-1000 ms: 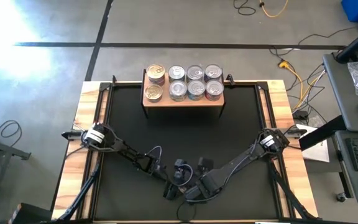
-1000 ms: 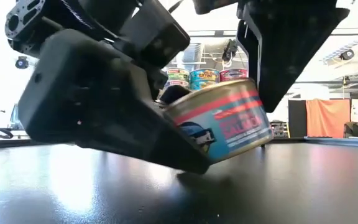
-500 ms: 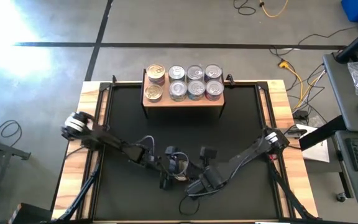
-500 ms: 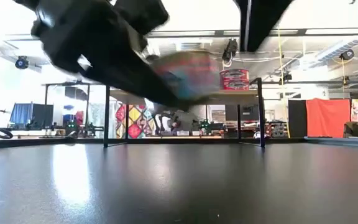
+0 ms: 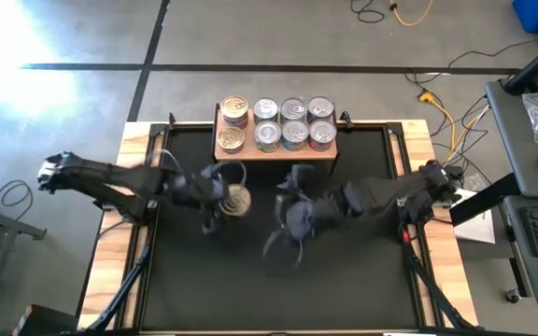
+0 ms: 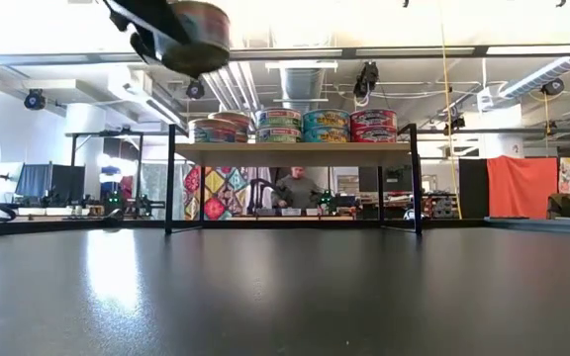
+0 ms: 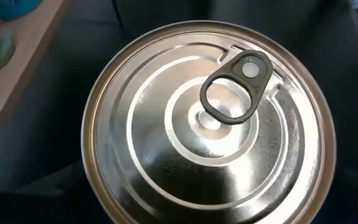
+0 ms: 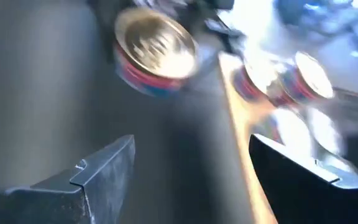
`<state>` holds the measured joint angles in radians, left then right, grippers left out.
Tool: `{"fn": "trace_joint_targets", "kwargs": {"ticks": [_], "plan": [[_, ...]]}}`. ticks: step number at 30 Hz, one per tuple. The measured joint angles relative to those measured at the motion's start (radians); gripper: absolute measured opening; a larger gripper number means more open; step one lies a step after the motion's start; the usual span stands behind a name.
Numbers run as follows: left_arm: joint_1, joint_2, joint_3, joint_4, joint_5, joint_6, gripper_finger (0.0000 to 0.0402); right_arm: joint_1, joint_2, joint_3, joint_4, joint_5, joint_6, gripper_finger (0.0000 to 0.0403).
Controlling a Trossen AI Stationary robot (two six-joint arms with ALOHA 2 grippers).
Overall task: Stack canned seafood by type on shelf
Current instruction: Stack the blue pink tuna can on top of the other blue pink tuna can on the shelf
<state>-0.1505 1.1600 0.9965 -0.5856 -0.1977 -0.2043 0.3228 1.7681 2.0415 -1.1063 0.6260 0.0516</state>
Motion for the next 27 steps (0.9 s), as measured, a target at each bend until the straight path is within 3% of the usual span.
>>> {"fn": "trace_joint_targets", "kwargs": {"ticks": [3, 8, 12, 19, 27], "plan": [[0.1, -0.049, 0.079, -0.146, 0.117, 0.03, 0.0357, -0.093, -0.022, -0.001, 0.163, -0.198, -0.03, 0.0308], [0.26, -0.072, 0.206, -0.287, 0.169, 0.241, 0.0358, -0.232, -0.006, -0.001, 0.375, -0.32, -0.128, 0.0309], [0.419, -0.037, 0.267, -0.393, 0.23, 0.414, 0.0358, -0.331, 0.028, -0.002, 0.535, -0.504, -0.081, 0.0316], [0.63, 0.033, 0.321, -0.408, 0.275, 0.715, 0.0358, -0.442, 0.101, -0.002, 0.673, -0.527, 0.031, 0.0313], [0.68, 0.103, 0.284, -0.381, 0.268, 0.815, 0.0358, -0.532, 0.164, -0.003, 0.73, -0.735, 0.105, 0.0251]]}}
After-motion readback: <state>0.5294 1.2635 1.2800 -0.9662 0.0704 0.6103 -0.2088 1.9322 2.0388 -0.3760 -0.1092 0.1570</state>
